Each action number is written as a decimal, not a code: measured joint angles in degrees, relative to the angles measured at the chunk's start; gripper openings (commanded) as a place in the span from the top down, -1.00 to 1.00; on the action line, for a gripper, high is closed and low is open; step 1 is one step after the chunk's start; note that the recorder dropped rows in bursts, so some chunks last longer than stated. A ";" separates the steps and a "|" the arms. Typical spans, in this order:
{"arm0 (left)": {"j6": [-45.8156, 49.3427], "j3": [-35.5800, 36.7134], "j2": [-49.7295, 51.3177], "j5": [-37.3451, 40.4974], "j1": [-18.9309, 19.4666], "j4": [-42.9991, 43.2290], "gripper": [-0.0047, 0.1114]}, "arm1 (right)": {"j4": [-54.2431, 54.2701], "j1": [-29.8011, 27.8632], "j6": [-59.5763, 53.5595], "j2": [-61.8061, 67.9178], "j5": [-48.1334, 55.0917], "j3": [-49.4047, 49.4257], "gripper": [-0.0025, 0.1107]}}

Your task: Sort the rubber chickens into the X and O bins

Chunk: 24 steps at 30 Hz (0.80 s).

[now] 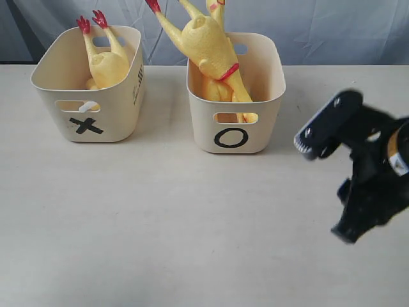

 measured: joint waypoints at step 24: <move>0.00 0.00 0.00 0.00 0.00 0.00 0.92 | 0.69 -37.92 1.18 -57.23 -17.02 0.38 0.10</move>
